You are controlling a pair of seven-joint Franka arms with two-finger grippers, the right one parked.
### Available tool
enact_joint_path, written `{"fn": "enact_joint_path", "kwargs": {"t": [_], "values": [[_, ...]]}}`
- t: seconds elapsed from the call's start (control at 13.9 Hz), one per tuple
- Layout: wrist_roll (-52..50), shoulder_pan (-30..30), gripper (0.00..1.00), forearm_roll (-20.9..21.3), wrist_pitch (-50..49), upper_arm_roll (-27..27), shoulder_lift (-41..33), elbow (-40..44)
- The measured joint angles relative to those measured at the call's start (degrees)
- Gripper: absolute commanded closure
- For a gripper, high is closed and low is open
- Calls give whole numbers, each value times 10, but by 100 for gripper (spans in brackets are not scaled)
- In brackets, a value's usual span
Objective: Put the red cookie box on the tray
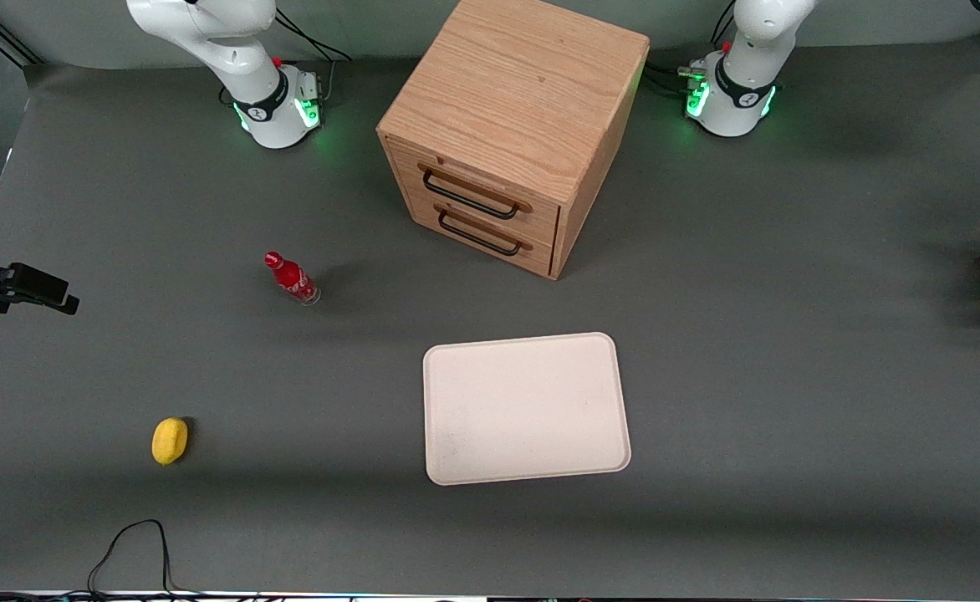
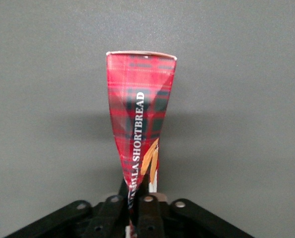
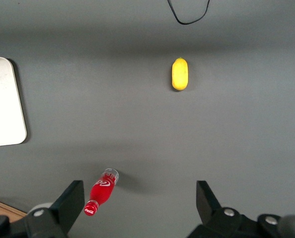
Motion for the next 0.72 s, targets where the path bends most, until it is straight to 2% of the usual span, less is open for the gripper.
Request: {"fn": "enact_joint_path", "kwargs": {"t": [0.36,0.72], "values": [[-20,-17,100,0,-24,-1,-21,13],[-21,-20,100,13,-172,0,-77,109]]}}
